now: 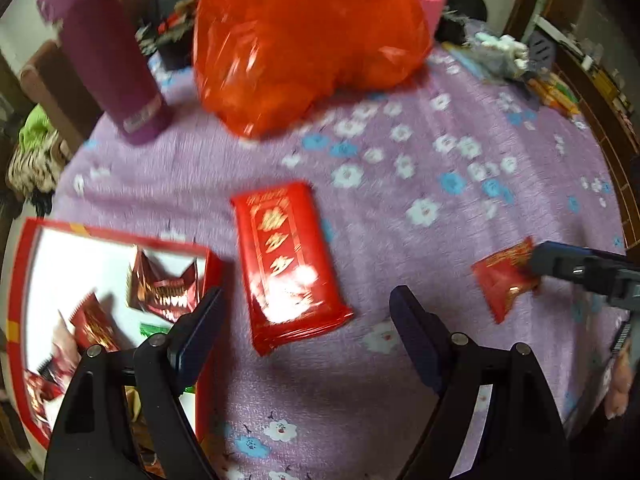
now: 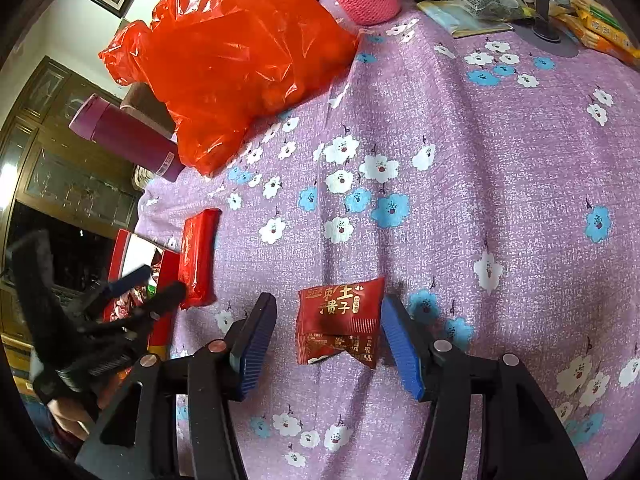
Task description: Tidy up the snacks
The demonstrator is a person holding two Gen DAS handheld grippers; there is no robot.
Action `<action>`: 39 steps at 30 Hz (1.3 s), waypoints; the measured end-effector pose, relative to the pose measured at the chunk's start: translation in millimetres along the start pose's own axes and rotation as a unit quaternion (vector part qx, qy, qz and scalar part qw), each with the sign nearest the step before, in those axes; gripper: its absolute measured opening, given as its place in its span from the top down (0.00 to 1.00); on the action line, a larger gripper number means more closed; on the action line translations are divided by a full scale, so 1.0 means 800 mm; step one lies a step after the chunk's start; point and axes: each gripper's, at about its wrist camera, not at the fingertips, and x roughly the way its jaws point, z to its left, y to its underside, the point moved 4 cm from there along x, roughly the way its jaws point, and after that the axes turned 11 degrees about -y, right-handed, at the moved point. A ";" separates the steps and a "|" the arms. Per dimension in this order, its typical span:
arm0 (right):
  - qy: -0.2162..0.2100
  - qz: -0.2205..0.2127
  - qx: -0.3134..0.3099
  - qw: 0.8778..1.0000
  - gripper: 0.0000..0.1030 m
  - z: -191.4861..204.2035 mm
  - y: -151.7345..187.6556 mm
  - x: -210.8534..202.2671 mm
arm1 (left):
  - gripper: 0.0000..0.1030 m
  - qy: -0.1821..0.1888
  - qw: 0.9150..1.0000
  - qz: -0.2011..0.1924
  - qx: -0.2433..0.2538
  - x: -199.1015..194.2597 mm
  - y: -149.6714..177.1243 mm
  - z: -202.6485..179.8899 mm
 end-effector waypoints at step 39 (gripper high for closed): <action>0.111 -0.019 -0.121 0.986 0.71 0.051 0.008 0.038 | 0.57 -0.012 0.996 -0.069 0.051 -0.002 0.056 -0.013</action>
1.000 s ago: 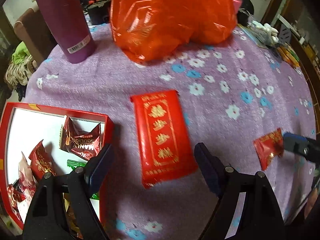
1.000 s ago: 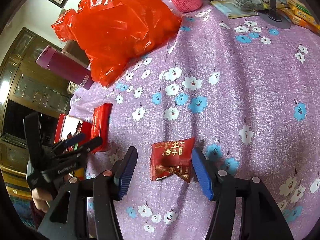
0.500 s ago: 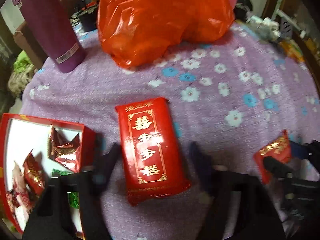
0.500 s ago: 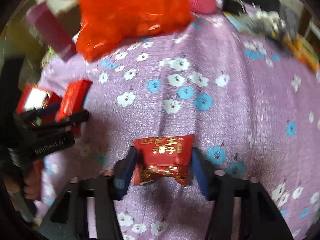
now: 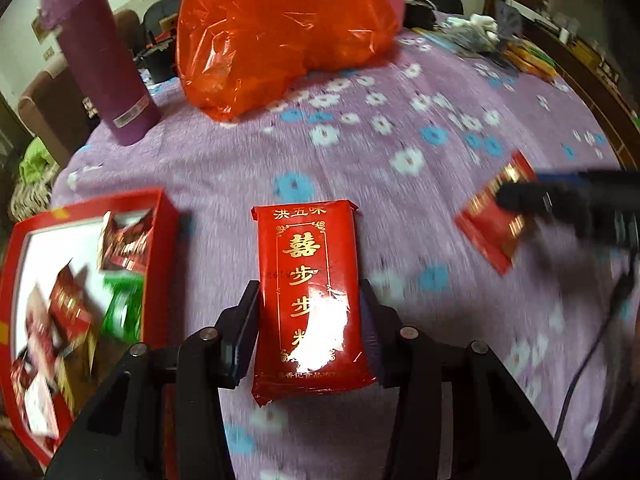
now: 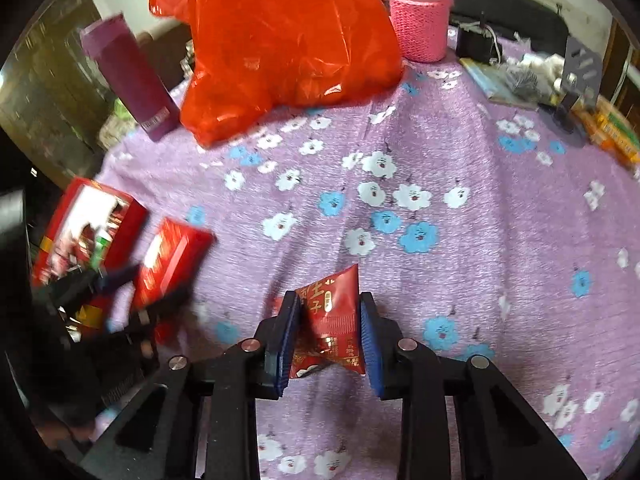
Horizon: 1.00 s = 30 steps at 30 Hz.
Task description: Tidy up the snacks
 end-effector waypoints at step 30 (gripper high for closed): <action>-0.066 -0.005 -0.003 0.998 0.79 0.039 0.002 0.007 | 0.57 -0.087 0.992 -0.091 -0.014 -0.076 0.070 0.025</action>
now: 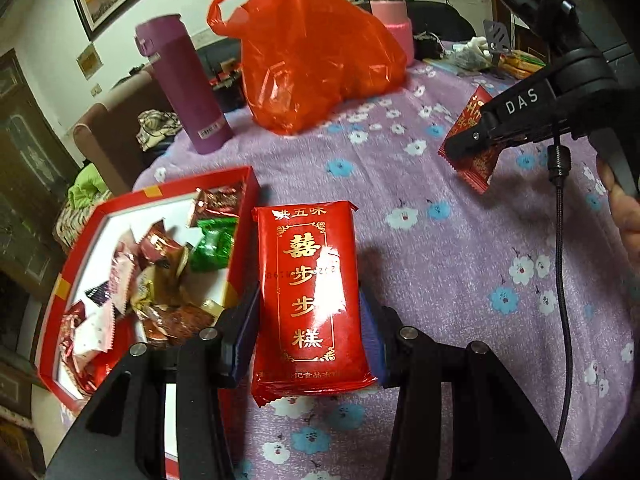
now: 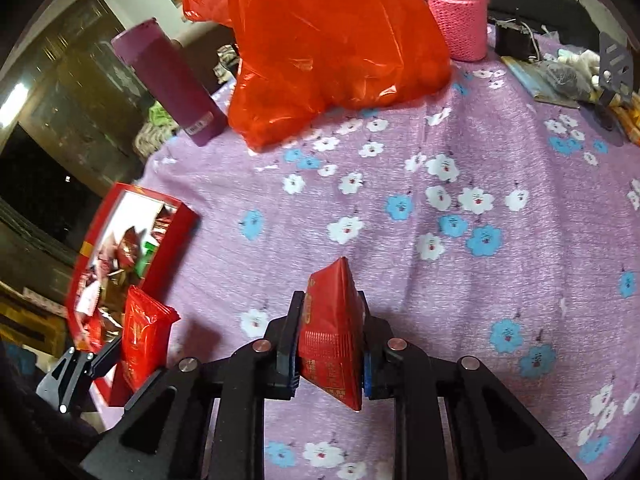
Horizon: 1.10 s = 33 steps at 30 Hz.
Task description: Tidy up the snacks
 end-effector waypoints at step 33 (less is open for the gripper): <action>-0.098 -0.046 0.043 0.993 0.79 0.024 -0.009 -0.006 | 0.57 -0.006 0.999 -0.024 -0.033 -0.044 0.012 0.041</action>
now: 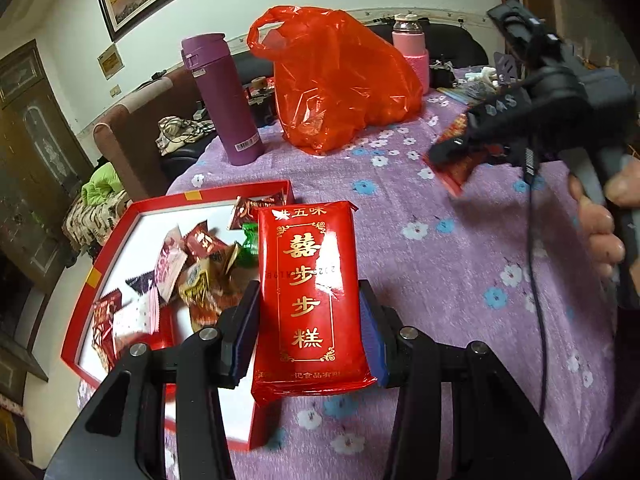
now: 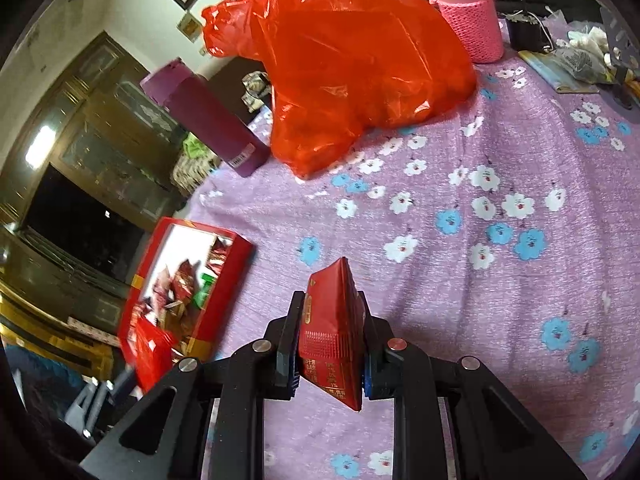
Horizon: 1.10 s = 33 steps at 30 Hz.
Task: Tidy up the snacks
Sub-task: 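Carry both red packets into the red box and open both grippers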
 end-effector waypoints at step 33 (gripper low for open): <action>-0.079 -0.064 0.024 0.994 0.79 0.040 0.003 0.005 | 0.57 -0.016 0.997 -0.038 -0.065 -0.030 0.032 0.107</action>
